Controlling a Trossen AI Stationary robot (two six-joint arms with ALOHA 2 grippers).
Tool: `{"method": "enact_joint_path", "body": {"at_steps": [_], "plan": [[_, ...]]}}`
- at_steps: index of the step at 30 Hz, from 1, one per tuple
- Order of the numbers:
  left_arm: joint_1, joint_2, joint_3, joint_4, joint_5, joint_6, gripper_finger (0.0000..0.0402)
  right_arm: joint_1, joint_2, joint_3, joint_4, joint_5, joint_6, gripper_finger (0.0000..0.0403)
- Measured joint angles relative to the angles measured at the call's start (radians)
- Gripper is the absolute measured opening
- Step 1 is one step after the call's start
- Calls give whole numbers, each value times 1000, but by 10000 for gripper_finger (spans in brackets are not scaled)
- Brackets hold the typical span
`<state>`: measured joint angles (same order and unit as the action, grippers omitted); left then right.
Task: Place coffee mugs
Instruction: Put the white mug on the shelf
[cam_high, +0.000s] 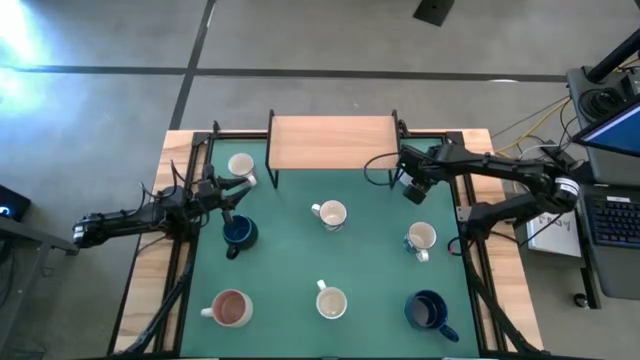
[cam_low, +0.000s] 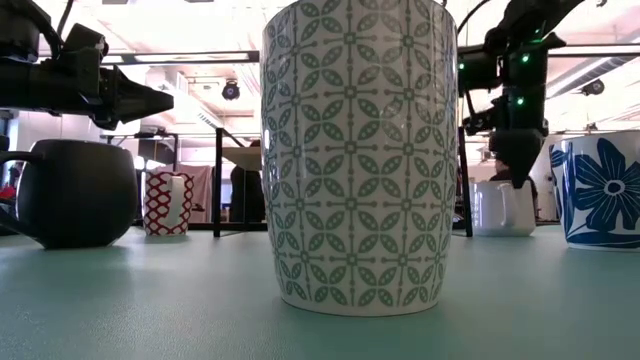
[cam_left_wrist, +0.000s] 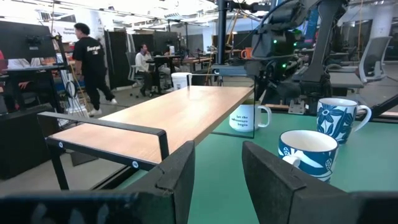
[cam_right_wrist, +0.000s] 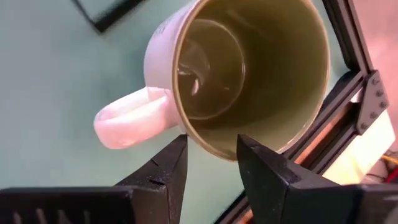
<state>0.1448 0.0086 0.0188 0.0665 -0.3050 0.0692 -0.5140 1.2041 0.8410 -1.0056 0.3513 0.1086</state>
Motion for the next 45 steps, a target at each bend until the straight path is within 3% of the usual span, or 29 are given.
{"method": "enact_joint_path", "body": {"at_steps": [14, 24, 32, 45], "plan": [[0, 0, 0, 0, 0, 0, 116, -40, 7, 0, 39, -159, -127, 15], [0, 0, 0, 0, 0, 0, 116, -39, -11, 21, -68, -209, -88, 11], [0, 0, 0, 0, 0, 0, 116, -11, -44, 84, -117, -440, 31, 10], [0, 0, 0, 0, 0, 0, 116, 262, -39, 136, 56, -467, 135, 9]]}}
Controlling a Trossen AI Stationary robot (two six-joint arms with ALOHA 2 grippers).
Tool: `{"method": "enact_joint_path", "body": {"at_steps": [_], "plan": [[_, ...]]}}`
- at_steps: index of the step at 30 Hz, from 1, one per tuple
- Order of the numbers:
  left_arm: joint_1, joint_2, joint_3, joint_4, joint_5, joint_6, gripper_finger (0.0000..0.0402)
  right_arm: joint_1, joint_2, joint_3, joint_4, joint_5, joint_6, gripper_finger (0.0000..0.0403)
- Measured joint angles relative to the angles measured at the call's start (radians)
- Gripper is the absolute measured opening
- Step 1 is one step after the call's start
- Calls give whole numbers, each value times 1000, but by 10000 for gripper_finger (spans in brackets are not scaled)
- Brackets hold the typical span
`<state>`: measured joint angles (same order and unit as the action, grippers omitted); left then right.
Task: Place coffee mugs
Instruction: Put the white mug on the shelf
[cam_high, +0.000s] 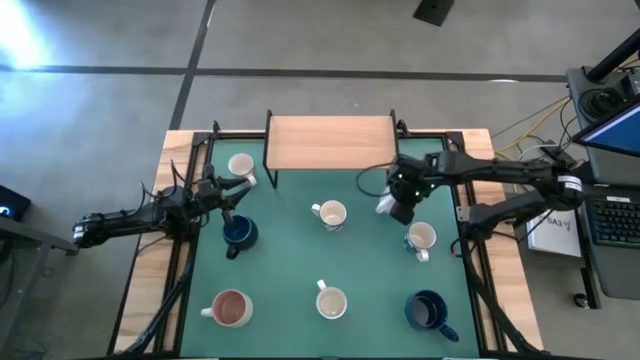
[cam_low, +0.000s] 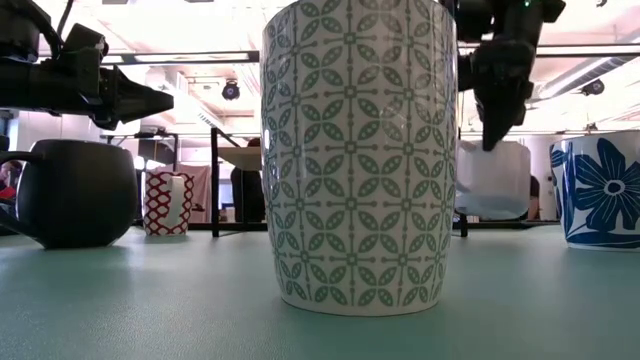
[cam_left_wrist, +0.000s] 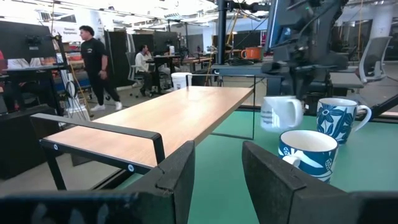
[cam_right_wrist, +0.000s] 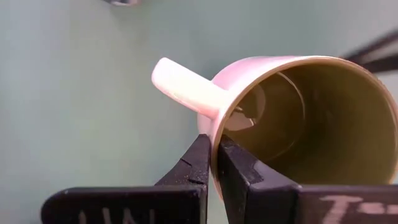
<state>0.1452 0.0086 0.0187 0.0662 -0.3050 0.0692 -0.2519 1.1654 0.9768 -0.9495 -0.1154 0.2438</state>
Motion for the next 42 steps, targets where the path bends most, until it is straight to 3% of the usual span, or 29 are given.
{"method": "enact_joint_path", "body": {"at_steps": [8, 16, 25, 34, 42], "plan": [[0, 0, 0, 0, 0, 0, 116, 117, 61, 17, 114, 2, -16, 9], [0, 0, 0, 0, 0, 0, 116, 156, 164, 19, 142, 3, -116, 12], [0, 0, 0, 0, 0, 0, 116, 156, 204, 19, 147, 14, -390, 12], [0, 0, 0, 0, 0, 0, 116, 156, 205, 72, 84, -28, -219, 13], [0, 0, 0, 0, 0, 0, 116, 156, 217, 120, 66, -21, -219, 13]]}}
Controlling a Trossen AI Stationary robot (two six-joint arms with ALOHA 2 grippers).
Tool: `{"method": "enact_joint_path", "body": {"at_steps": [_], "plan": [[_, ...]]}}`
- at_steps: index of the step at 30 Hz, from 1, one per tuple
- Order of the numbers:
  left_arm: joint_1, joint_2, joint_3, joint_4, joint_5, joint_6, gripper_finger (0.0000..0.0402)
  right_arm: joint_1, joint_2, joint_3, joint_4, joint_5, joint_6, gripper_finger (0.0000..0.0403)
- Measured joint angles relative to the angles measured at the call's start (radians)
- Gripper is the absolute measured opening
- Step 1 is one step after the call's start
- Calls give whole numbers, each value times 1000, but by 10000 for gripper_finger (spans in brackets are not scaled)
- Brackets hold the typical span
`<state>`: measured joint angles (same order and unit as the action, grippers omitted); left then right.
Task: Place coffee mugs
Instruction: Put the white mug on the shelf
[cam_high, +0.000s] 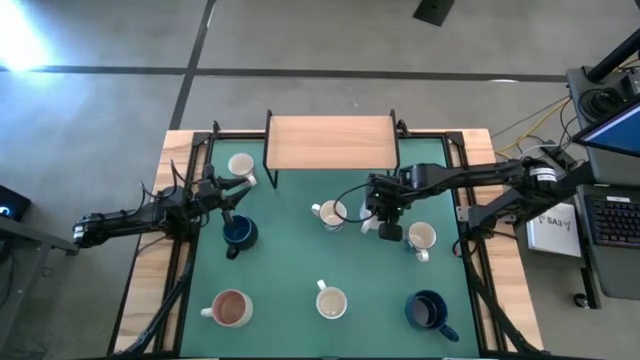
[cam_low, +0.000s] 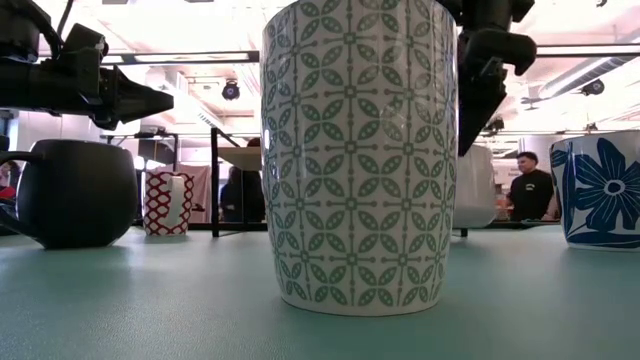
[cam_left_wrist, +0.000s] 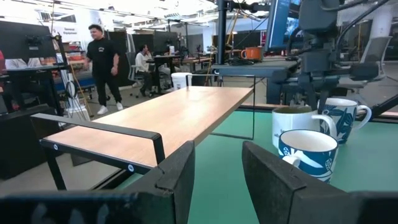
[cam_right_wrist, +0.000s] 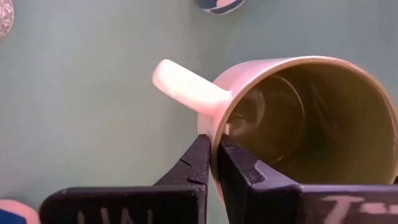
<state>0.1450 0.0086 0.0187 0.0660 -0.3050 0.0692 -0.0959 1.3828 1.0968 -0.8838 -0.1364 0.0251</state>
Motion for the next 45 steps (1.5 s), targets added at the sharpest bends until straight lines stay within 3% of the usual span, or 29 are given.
{"method": "enact_joint_path", "body": {"at_steps": [10, 17, 26, 31, 36, 41, 45], "plan": [[0, 0, 0, 0, 0, 0, 116, 1, 96, 0, -4, -5, -120, 13], [0, 0, 0, 0, 0, 0, 116, 0, 105, 30, -12, 4, -78, 16], [0, 0, 0, 0, 0, 0, 116, 0, 110, 32, -36, -3, -19, 90], [0, 0, 0, 0, 0, 0, 116, -2, 110, 69, -35, -43, 176, 122], [0, 0, 0, 0, 0, 0, 116, -3, 109, 119, -14, -45, 426, 128], [0, 0, 0, 0, 0, 0, 116, -3, 109, 115, 18, 38, 662, 120], [0, 0, 0, 0, 0, 0, 116, -3, 113, 101, 25, 95, 741, 120]]}}
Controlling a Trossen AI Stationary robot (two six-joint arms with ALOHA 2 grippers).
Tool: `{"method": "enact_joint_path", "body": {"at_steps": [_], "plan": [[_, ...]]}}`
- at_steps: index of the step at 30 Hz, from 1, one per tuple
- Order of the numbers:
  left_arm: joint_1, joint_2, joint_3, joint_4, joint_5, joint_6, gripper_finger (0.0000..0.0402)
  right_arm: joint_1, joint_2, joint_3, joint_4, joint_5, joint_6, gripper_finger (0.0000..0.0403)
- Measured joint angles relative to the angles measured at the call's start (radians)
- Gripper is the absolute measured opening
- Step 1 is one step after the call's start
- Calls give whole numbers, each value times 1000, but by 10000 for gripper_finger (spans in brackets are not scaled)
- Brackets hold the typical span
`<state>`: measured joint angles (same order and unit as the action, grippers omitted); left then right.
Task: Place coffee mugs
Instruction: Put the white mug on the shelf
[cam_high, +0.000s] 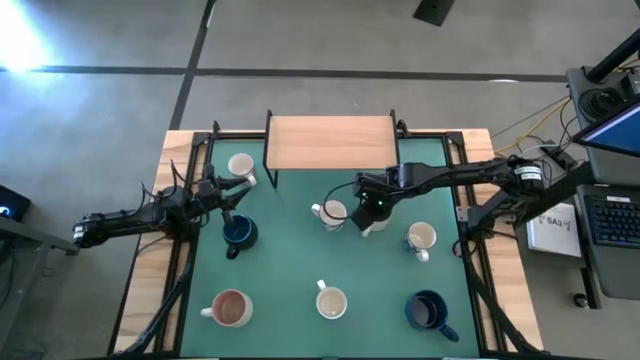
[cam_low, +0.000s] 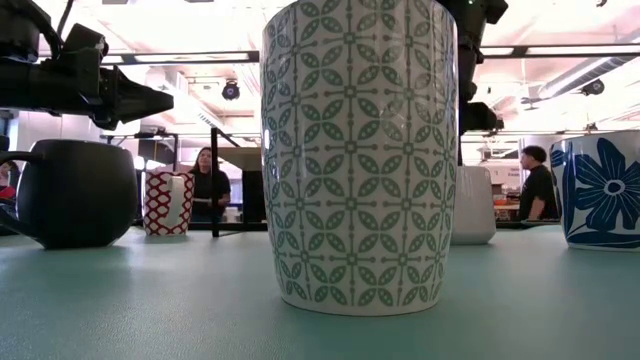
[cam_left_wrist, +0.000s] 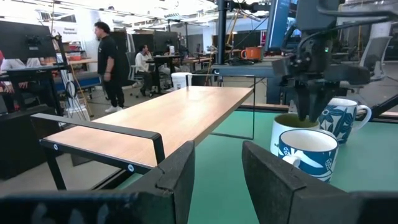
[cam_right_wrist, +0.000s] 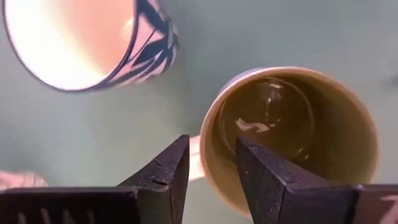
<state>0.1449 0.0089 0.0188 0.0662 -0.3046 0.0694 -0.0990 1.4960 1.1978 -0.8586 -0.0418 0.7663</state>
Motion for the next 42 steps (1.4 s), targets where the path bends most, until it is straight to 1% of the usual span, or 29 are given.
{"method": "enact_joint_path", "body": {"at_steps": [5, 9, 15, 24, 29, 33, 38, 42], "plan": [[0, 0, 0, 0, 0, 0, 116, 0, 0, -1, 40, 5, 1, 128], [0, 0, 0, 0, 0, 0, 116, 0, 0, -13, 44, 52, 1, 130], [0, 0, 0, 0, 0, 0, 116, 0, 0, -48, 69, 69, 1, 121], [0, 0, 0, 0, 0, 0, 116, -6, 0, -95, 161, 71, 1, 107], [0, 0, 0, 0, 0, 0, 116, -7, 0, -116, 179, 70, 2, 98], [0, 0, 0, 0, 0, 0, 116, -6, 6, -133, 185, 70, 1, 85], [0, 0, 0, 0, 0, 0, 116, -6, 56, -133, 196, 66, -28, 57], [0, 0, 0, -3, 0, 0, 116, -6, 115, -132, 187, -3, -82, 30]]}}
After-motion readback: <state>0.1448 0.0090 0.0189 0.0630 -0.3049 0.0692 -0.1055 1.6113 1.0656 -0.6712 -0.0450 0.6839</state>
